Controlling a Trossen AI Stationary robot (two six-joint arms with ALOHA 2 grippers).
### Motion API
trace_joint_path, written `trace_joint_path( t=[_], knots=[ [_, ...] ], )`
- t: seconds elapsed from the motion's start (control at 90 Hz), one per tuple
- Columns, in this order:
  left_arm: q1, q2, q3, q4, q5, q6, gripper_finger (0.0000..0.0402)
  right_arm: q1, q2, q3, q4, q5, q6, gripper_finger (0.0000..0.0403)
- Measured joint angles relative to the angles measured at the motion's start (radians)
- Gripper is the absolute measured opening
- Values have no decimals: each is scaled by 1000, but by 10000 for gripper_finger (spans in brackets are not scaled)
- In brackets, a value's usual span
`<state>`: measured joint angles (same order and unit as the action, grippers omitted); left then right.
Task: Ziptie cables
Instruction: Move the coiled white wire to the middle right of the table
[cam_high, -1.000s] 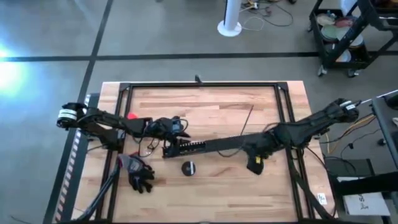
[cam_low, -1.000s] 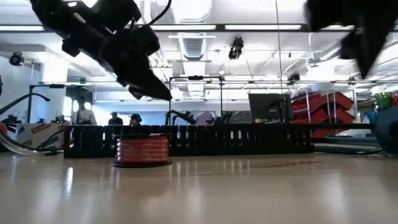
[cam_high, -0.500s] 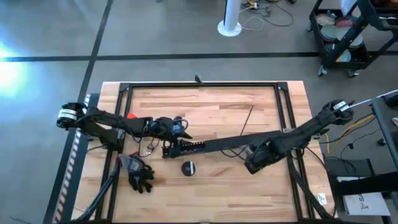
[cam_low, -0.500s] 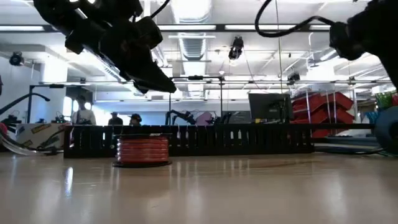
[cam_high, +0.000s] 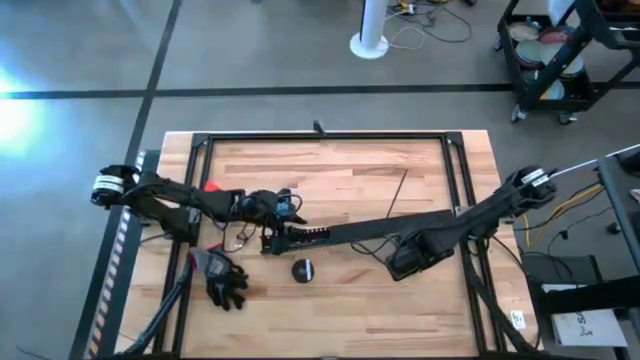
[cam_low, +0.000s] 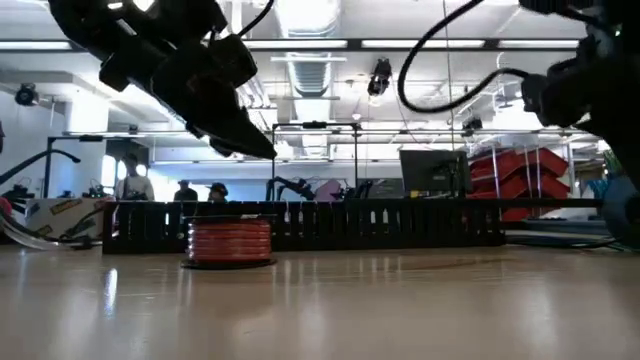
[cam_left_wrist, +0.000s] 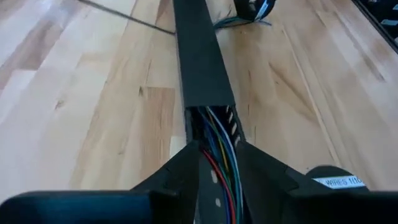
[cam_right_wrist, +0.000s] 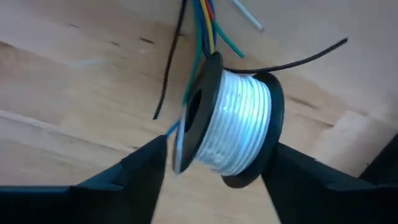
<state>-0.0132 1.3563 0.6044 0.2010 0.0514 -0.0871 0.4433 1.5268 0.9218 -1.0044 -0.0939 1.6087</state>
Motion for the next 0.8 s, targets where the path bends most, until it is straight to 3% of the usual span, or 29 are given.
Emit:
trace_joint_path(
  t=[0.133,0.5,0.8],
  knots=[
    [-21,0,-14,37,0,-4,96,-4,27,4,-28,3,-66,126],
    [-40,0,-51,113,-7,-5,96,69,88,120,-510,36,-100,125],
    [-40,0,-51,114,-9,-17,96,96,307,94,-506,11,-254,144]
  ],
)
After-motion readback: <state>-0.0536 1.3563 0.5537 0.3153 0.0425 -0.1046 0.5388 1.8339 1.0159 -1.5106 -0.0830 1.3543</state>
